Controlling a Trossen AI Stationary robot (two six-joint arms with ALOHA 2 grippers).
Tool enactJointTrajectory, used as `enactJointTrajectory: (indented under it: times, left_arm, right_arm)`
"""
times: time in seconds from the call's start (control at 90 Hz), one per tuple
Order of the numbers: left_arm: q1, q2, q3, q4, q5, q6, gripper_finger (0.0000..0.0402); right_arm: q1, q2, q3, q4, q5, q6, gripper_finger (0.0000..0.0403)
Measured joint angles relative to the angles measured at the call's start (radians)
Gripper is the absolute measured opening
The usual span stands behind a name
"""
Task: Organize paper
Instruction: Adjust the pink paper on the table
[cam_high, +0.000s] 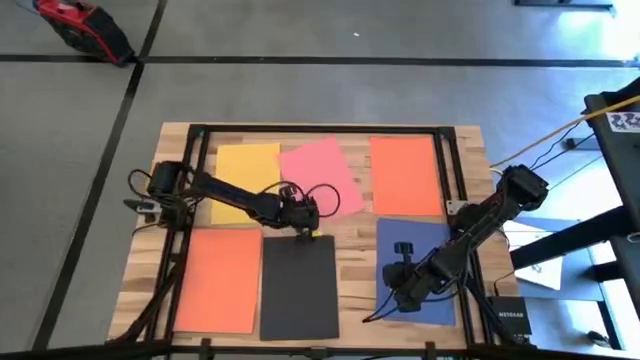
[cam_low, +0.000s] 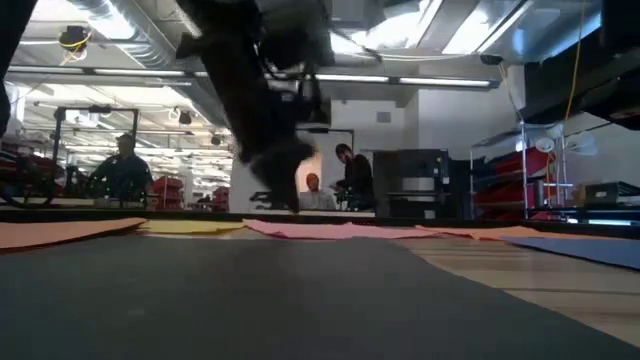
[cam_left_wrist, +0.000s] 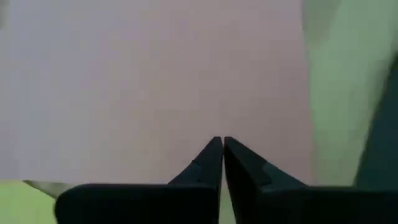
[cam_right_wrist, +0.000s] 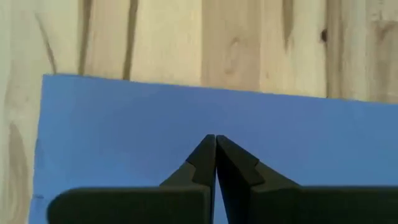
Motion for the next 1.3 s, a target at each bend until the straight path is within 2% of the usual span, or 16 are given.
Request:
enactJointTrajectory:
  times: [0.1,0.278,0.411,0.489,0.578,0.644,0.822,0.978,1.178,1.3]
  left_arm:
    - [0.053,-0.004,0.0,-0.007,-0.004,-0.122,0.0]
    - [0.144,0.026,0.0,-0.006,-0.01,-0.208,0.0]
    - [0.195,0.042,0.001,0.009,-0.01,-0.21,0.0]
    - [0.212,0.047,0.001,0.006,-0.01,-0.203,0.0]
    - [0.217,0.048,0.0,0.027,-0.011,-0.182,0.0]
    - [0.216,0.048,0.001,0.052,-0.01,-0.154,0.0]
    - [0.22,0.048,-0.002,0.085,-0.005,-0.121,0.0]
    - [0.231,0.055,-0.003,0.089,0.012,-0.083,0.0]
    - [0.232,0.061,-0.004,0.112,0.013,-0.055,0.0]
    - [0.236,0.061,-0.003,0.11,0.014,-0.04,0.0]
  right_arm:
    - [-0.016,0.0,0.0,-0.002,0.065,0.026,0.0]
    - [-0.102,0.0,-0.007,-0.02,0.254,0.109,0.0]
    - [-0.221,0.0,-0.034,-0.001,0.391,0.123,0.0]
    - [-0.306,0.0,-0.057,0.029,0.465,0.081,0.0]
    - [-0.406,0.0,-0.087,0.114,0.501,-0.004,0.0]
    - [-0.478,0.0,-0.115,0.212,0.479,-0.095,0.0]
    - [-0.622,0.0,-0.196,0.467,0.327,-0.261,0.0]
    - [-0.702,0.0,-0.232,0.499,0.263,-0.287,0.0]
    - [-0.774,0.0,-0.293,0.586,0.083,-0.312,0.0]
    - [-0.788,0.0,-0.32,0.61,0.023,-0.297,0.0]
